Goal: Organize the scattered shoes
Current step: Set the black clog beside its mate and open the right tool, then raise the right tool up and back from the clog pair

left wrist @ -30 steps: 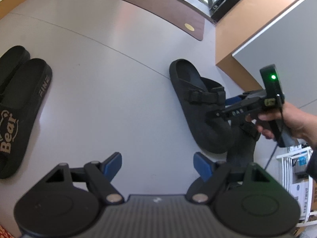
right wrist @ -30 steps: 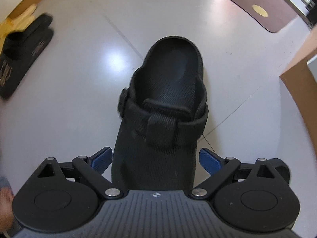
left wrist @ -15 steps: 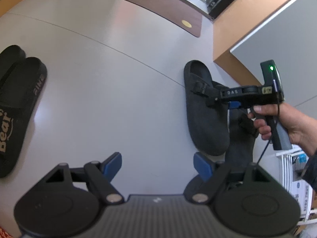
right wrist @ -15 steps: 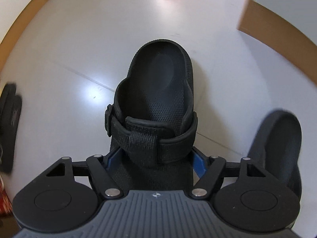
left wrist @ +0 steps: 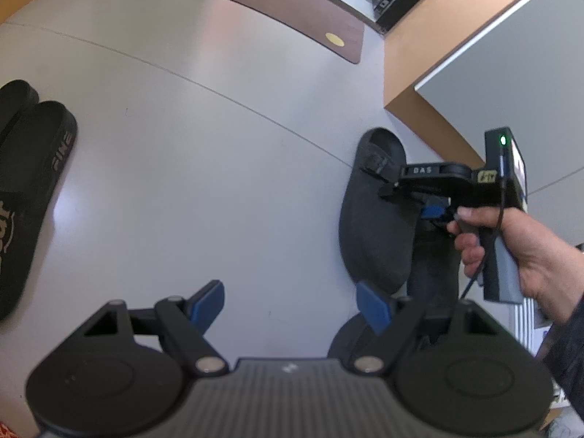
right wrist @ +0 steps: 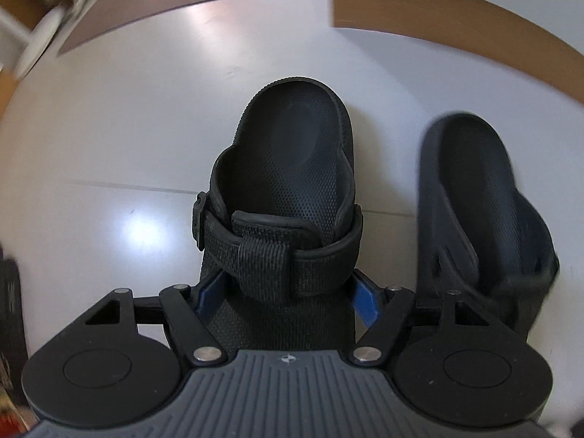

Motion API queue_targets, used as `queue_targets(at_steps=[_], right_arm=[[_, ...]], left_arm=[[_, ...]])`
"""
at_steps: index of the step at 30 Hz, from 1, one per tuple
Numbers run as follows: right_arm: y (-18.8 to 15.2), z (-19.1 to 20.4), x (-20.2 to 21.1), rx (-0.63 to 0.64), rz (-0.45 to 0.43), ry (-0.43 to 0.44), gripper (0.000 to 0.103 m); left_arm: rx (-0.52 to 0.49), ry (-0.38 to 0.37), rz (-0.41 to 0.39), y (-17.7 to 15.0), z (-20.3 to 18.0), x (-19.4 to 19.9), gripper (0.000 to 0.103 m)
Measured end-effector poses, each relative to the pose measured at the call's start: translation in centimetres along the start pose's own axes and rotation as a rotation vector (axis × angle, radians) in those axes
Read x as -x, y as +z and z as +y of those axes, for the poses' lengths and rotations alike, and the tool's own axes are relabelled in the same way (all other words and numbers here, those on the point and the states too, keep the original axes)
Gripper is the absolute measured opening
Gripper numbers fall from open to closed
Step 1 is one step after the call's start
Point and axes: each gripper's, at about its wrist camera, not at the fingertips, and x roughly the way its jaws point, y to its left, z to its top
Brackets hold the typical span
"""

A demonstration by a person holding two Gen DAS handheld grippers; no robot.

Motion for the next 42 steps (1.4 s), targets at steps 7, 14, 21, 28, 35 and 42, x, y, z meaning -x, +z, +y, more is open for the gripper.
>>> queue_targets(at_steps=[7, 14, 21, 28, 35, 42], right_arm=[[-0.9, -0.5, 0.0, -0.039, 0.006, -0.006, 0.075], [0.1, -0.4, -0.1, -0.010, 0.011, -0.029, 0.075], [0.4, 0.6, -0.5, -0.021, -0.003, -0.018, 0.077], [0.4, 2.5, -0.3, -0.034, -0.026, -0.039, 0.083], [-0.8, 3.5, 2.3, -0.044, -0.075, 0.043, 0.086], [-1.5, 1.4, 1.7, -0.042, -0.091, 0.098, 0.086]], left_arm=[[0.003, -0.006, 0.011, 0.4, -0.2, -1.3, 0.082], [-0.018, -0.016, 0.022, 0.7, -1.7, -2.6, 0.082], [-0.032, -0.016, 0.030, 0.7, -2.5, -3.3, 0.082], [-0.054, -0.006, 0.033, 0.5, -2.4, -3.3, 0.082], [-0.095, 0.029, 0.008, 0.3, -4.4, -3.8, 0.082], [-0.071, 0.043, 0.022, -0.7, -6.7, -5.1, 0.082]])
